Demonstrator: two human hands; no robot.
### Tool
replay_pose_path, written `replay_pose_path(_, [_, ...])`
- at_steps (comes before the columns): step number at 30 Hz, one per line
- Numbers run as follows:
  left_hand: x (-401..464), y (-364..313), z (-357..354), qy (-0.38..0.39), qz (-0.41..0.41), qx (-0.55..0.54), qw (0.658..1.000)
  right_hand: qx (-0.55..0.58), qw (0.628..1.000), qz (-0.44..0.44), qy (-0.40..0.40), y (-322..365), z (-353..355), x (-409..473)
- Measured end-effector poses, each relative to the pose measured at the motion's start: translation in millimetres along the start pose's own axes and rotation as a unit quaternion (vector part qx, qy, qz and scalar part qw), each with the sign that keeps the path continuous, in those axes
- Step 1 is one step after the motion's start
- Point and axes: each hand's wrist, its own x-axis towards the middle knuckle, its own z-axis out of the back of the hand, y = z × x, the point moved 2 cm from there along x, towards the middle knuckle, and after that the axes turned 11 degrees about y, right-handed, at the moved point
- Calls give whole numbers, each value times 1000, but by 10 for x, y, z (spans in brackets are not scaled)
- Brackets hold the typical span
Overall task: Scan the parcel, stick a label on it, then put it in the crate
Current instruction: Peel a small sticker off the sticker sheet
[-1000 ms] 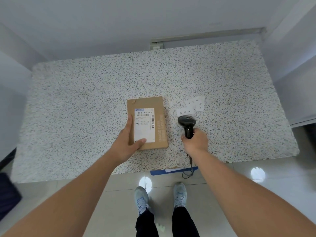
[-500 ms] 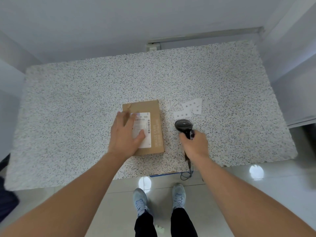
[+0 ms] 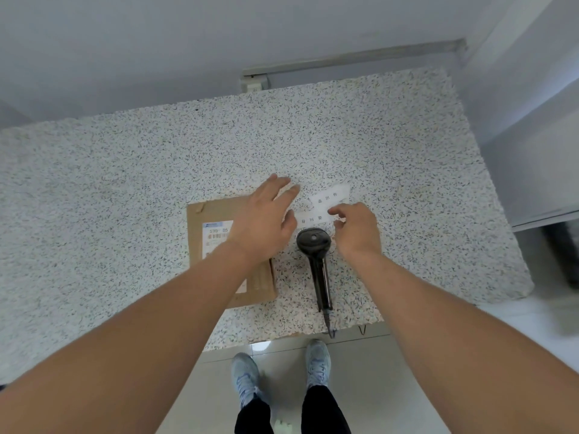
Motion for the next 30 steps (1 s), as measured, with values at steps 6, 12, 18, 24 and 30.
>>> replay_pose_path(6, [431,-63,-228,87,66,37,993,-57,997,33,30,-40,-74,236])
replay_pose_path(12, [602,-81,-353,78,92,27,992,-158,983,92,0,-87,-162,361])
replay_pose_path(18, [665,-82,-444,130,118,54,983,-194,970,148,-21,-156,-200,399])
replay_pose_path(24, [691,-73,-451,143,146,74,976,-213,960,177,-27,-175,-248,389])
replay_pose_path(30, [675,-183,-389,110,209,-32,971,-175,969,170,-29,-168,-194,356])
